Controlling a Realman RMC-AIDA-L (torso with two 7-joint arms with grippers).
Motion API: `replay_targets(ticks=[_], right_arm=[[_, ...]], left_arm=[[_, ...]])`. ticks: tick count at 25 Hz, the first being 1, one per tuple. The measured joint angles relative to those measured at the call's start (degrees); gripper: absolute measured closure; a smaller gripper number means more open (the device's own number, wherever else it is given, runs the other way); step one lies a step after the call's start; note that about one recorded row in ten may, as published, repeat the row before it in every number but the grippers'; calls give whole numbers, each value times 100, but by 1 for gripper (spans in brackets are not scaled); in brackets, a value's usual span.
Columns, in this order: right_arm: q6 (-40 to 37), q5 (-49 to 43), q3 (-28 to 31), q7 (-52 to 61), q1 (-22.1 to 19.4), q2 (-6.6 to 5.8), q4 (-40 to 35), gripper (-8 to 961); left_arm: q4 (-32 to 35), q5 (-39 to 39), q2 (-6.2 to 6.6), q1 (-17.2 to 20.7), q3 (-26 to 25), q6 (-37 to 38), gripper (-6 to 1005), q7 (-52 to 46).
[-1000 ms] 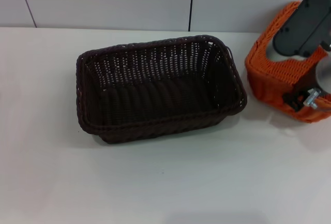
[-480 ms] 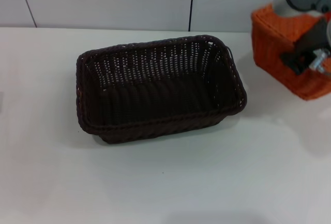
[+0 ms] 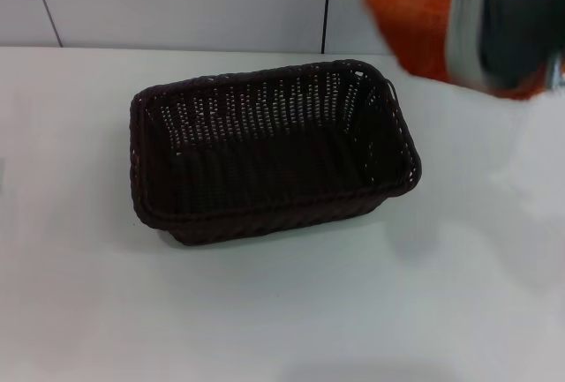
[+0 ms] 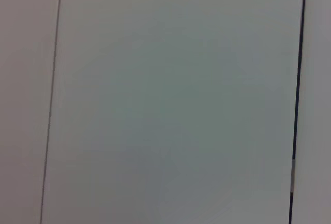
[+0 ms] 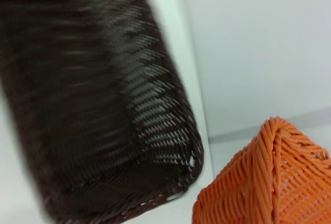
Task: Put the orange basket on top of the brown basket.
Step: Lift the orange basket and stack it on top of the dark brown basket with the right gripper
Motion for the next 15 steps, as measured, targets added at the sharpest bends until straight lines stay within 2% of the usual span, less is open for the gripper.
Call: replay_targets(ticks=[2, 5, 6, 7, 8, 11, 12, 13, 14, 15], right_arm=[[65, 2, -383, -1722, -248, 127, 193, 790], [18, 2, -616, -2290, -282, 121, 138, 790], [-9, 4, -718, -2369, -270, 77, 93, 790], [-78, 6, -904, -2428, -195, -59, -3, 790], [-78, 6, -904, -2428, -195, -59, -3, 790], [-139, 8, -1108, -2406, -64, -277, -31, 790], [-181, 8, -1328, -2372, -23, -438, -44, 790], [-181, 8, -1328, -2372, -23, -438, -44, 790], [-262, 7, -1487, -2347, 44, -564, -164, 790], [-262, 7, -1487, -2347, 44, -564, -164, 790]], left_arm=[[227, 7, -23, -40, 81, 395, 259, 60], [268, 9, -25, -42, 118, 489, 260, 63], [253, 13, -26, -19, 131, 510, 260, 48], [243, -8, -36, 23, 139, 535, 260, 19], [243, -8, -36, 23, 139, 535, 260, 19], [259, -48, -62, 69, 140, 570, 260, 14], [328, -45, -64, 60, 158, 593, 260, 26], [328, -45, -64, 60, 158, 593, 260, 26], [346, -45, -65, 53, 173, 595, 260, 28], [362, -44, -65, 49, 199, 596, 260, 29]])
